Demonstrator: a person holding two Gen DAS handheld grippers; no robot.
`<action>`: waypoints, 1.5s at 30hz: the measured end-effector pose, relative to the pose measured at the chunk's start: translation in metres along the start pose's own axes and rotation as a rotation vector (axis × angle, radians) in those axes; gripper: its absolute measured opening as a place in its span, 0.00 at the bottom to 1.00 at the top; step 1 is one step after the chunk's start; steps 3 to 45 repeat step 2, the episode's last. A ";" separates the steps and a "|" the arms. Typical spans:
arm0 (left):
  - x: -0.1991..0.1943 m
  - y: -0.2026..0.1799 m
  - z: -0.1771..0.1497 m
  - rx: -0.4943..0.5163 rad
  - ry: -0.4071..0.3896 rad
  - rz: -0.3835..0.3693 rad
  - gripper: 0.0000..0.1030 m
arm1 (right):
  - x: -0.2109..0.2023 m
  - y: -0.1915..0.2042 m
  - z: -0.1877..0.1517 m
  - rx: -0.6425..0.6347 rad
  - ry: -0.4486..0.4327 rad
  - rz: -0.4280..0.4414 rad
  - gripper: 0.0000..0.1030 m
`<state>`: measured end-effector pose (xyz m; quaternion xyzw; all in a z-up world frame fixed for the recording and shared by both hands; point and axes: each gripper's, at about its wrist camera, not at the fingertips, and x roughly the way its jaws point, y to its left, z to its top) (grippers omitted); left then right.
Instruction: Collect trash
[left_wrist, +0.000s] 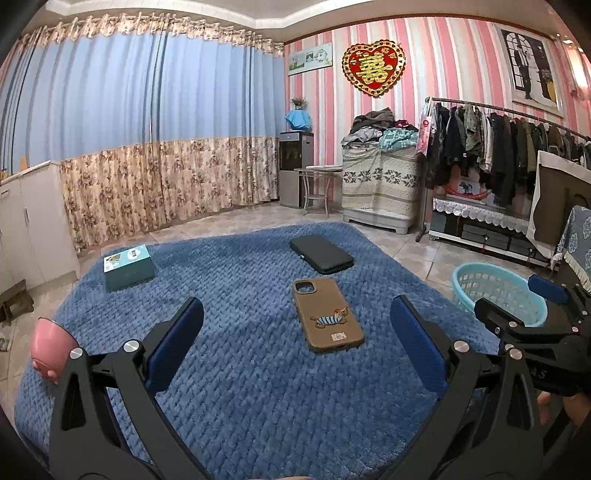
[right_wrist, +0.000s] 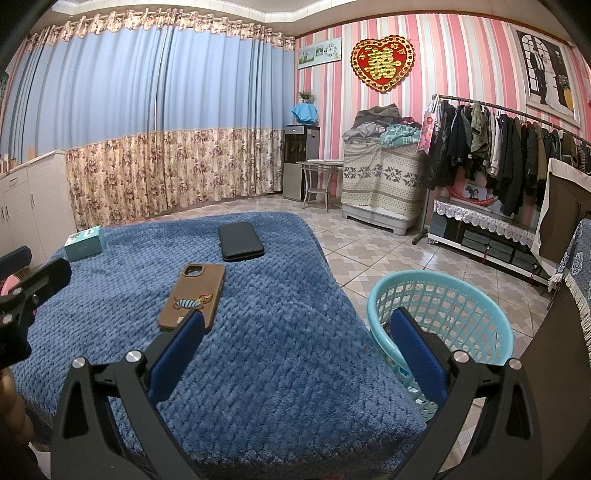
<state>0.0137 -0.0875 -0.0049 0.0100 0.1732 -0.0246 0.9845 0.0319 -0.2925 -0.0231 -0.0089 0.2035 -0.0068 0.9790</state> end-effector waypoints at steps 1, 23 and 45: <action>0.000 -0.001 0.000 0.002 -0.002 0.003 0.95 | 0.000 0.000 0.000 0.000 0.000 0.000 0.95; 0.000 -0.001 0.000 0.004 -0.005 0.006 0.95 | 0.000 0.000 0.000 0.001 0.001 0.000 0.95; 0.000 -0.001 0.000 0.004 -0.005 0.006 0.95 | 0.000 0.000 0.000 0.001 0.001 0.000 0.95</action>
